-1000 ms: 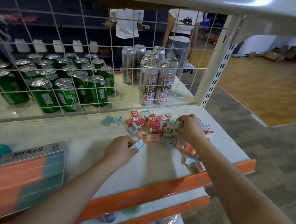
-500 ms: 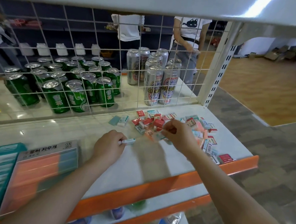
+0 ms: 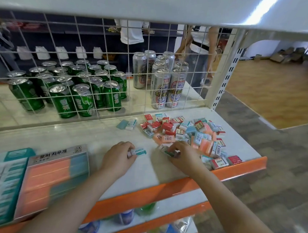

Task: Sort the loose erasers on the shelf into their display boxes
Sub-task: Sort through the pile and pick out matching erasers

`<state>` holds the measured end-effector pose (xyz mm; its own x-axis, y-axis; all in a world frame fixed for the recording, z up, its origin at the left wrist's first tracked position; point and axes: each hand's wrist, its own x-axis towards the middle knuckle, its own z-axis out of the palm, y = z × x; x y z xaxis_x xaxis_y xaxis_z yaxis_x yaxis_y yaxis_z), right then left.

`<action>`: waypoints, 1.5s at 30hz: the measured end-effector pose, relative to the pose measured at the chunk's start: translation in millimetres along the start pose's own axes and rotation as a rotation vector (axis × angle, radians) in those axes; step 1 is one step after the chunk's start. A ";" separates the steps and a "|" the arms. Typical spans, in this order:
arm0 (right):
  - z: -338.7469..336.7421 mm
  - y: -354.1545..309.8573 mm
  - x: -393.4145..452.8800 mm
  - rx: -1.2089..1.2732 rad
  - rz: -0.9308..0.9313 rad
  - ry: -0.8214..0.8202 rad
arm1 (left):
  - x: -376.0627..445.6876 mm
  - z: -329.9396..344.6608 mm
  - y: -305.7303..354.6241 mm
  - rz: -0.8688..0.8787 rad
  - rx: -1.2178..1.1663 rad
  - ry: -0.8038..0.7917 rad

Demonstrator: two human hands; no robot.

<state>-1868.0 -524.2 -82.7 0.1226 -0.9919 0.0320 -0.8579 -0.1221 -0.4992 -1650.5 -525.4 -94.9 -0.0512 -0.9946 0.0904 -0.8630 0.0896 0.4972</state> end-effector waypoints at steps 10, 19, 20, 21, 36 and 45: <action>-3.6 -9.2 6.9 -0.030 0.179 -0.028 | 4.6 -8.0 -5.1 -0.067 -0.048 -0.103; -4.6 -19.9 7.3 -0.029 0.206 -0.059 | 1.1 -10.7 -2.6 -0.032 -0.089 -0.107; -4.7 -21.1 6.1 -0.022 0.203 -0.057 | 0.0 -11.1 -2.1 -0.030 -0.100 -0.101; -4.6 -22.1 5.0 -0.013 0.196 -0.054 | -0.8 -11.2 -1.7 -0.029 -0.110 -0.097; -22.1 -52.9 -10.7 0.539 0.154 0.113 | -8.2 -38.2 -12.1 -0.122 -0.573 -0.036; -6.7 -75.1 -22.9 0.498 0.115 0.073 | -28.7 -55.3 -27.4 -0.131 -0.567 -0.021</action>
<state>-1809.8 -492.5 -40.1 -0.0094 -0.9999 0.0043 -0.5198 0.0012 -0.8543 -1597.6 -496.4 -63.4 0.0235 -0.9996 -0.0173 -0.4595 -0.0261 0.8878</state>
